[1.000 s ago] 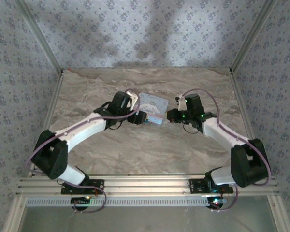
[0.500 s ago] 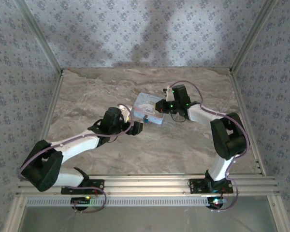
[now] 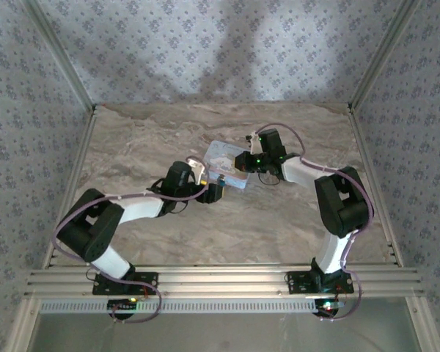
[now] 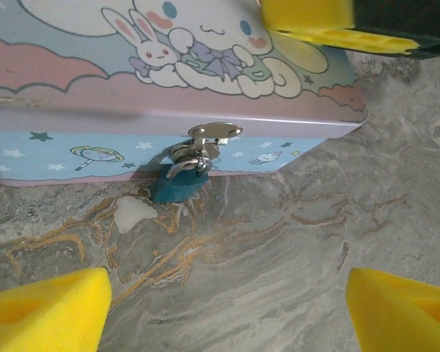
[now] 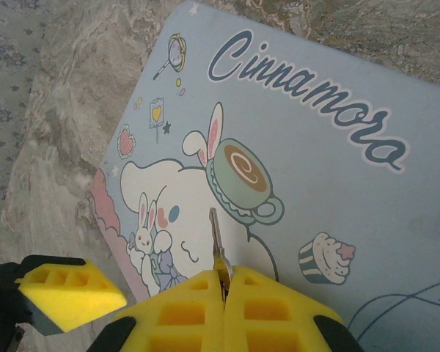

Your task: Unlock the padlock with the key

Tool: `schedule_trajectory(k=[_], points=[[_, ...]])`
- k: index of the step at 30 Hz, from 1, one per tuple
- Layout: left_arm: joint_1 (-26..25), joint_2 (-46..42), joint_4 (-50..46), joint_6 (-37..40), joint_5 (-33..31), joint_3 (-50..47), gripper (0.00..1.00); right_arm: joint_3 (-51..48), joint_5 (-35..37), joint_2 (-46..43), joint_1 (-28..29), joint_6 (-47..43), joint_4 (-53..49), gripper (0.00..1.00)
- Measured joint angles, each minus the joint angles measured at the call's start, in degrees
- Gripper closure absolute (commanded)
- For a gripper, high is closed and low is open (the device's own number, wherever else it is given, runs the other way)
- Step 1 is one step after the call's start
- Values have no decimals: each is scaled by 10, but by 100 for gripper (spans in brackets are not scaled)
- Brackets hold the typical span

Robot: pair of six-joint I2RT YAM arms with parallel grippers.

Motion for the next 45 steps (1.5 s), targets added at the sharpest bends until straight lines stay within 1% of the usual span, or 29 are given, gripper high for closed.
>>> schedule_trajectory(k=[6,15,27,31,39,45], points=[[5,30,32,-2,11,10,23,-20,2,-10,8,9,19,99],[12,74,56,3,26,24,33,-23,7,-12,23,17,23,99],[17,121,92,22,35,37,35,-23,7,-12,23,17,23,98],[18,128,98,21,38,39,40,-23,9,-13,23,17,22,98],[19,146,115,13,43,40,43,-23,12,-13,24,17,21,98],[19,151,124,0,42,40,47,-23,14,-14,24,17,21,97]])
